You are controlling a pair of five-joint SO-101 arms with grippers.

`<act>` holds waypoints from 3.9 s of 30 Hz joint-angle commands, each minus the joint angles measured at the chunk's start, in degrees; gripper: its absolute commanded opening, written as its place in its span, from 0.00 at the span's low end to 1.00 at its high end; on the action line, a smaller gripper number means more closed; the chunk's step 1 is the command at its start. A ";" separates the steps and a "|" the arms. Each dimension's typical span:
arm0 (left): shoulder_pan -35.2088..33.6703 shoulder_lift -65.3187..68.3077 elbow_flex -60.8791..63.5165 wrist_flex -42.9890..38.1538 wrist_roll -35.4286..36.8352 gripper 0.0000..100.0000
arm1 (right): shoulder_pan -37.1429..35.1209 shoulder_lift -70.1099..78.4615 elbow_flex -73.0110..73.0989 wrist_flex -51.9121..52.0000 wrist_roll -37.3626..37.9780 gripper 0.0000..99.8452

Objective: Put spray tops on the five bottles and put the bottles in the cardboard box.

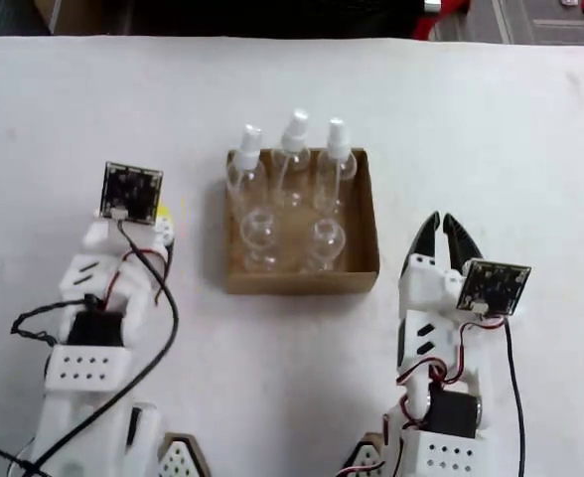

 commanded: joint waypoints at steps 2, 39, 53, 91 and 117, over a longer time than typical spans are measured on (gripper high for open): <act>0.13 5.14 -0.09 -6.51 -0.53 0.03 | -1.27 -0.04 -9.76 7.43 2.90 0.04; -2.86 15.87 0.00 -17.32 -0.26 0.02 | 16.48 65.27 -60.22 18.59 10.29 0.04; -2.77 15.96 0.00 -17.32 -0.26 0.02 | 20.18 81.98 -73.14 26.07 9.67 0.04; -1.63 15.96 -0.09 -17.32 -0.44 0.02 | 25.10 115.38 -87.38 43.03 -6.95 0.18; -1.63 15.96 -0.35 -17.32 -0.44 0.03 | 24.66 125.32 -87.30 36.79 -7.38 0.22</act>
